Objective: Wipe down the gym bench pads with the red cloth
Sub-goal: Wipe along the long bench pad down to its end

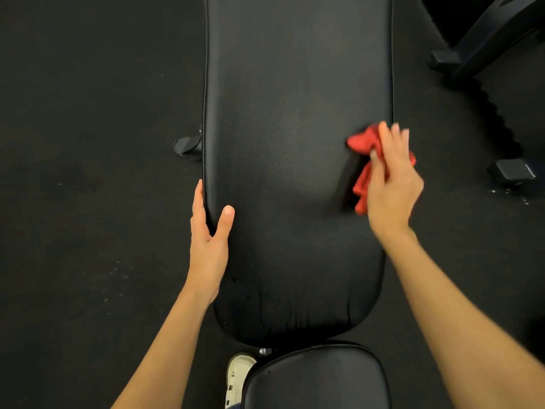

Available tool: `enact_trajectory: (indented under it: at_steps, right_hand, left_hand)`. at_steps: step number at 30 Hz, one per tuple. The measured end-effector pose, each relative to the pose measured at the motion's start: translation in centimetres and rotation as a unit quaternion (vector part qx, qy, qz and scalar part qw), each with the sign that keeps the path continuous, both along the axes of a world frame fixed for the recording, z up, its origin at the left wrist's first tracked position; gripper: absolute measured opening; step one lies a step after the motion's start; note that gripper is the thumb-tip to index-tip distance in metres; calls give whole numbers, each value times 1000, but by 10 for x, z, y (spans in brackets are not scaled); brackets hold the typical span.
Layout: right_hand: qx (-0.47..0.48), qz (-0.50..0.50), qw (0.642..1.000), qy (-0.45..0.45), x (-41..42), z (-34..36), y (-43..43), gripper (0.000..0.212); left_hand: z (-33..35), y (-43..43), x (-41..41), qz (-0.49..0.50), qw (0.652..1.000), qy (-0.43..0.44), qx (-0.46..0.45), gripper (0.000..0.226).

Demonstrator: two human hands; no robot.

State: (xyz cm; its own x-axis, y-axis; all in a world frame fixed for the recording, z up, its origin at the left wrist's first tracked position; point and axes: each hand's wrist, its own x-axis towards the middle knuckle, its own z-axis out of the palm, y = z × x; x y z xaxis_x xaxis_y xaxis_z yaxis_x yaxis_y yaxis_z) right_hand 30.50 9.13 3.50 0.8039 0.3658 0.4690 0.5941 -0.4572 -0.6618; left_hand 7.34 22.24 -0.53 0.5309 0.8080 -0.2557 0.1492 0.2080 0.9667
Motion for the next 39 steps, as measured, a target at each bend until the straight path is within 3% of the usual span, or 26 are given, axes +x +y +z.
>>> enact_trajectory:
  at_steps: [4, 10, 13, 15, 18, 20, 22, 27, 30, 32, 34, 36, 39]
  right_hand:
    - [-3, 2, 1000, -8, 8, 17, 31, 40]
    - [-159, 94, 983, -20, -66, -42, -33, 67]
    - [-191, 151, 968, 53, -108, -64, -76, 74]
    - [-182, 186, 961, 96, -117, -63, -98, 65]
    - [-80, 113, 982, 132, -99, -31, -94, 53]
    - [10, 46, 994, 95, -68, 3, -68, 45]
    - [80, 27, 994, 72, -28, 37, -34, 38]
    - [-42, 4, 999, 16, 46, 66, 56, 43]
    - [-55, -57, 997, -11, 28, 54, 85, 44]
    - [-90, -17, 994, -59, -5, 36, 92, 45]
    - [-149, 66, 980, -116, -46, 13, 88, 48]
    - [-222, 186, 942, -168, -88, -13, 73, 62]
    - [-320, 382, 827, -260, -110, -32, 35, 79]
  left_hand:
    - [-1, -1, 0, 3, 1000, -2, -2, 68]
    - [1, -1, 0, 3, 1000, 1, -1, 66]
    - [2, -2, 0, 1, 1000, 5, -4, 68]
    - [4, -1, 0, -1, 1000, 4, -13, 69]
    - [9, 5, -3, 6, 999, -19, -43, 59]
    - [16, 15, -3, 11, 997, -37, -66, 45]
    - [25, 25, 2, -7, 996, -48, -70, 46]
    - [31, 28, 17, -55, 993, -75, -72, 58]
    - [28, 29, 15, -66, 991, -70, -90, 58]
    - [27, 33, 14, -68, 988, -81, -110, 60]
    - [27, 34, 13, -73, 985, -99, -122, 62]
    - [25, 34, 9, -73, 983, -112, -123, 57]
    - [18, 36, 3, -70, 983, -99, -137, 55]
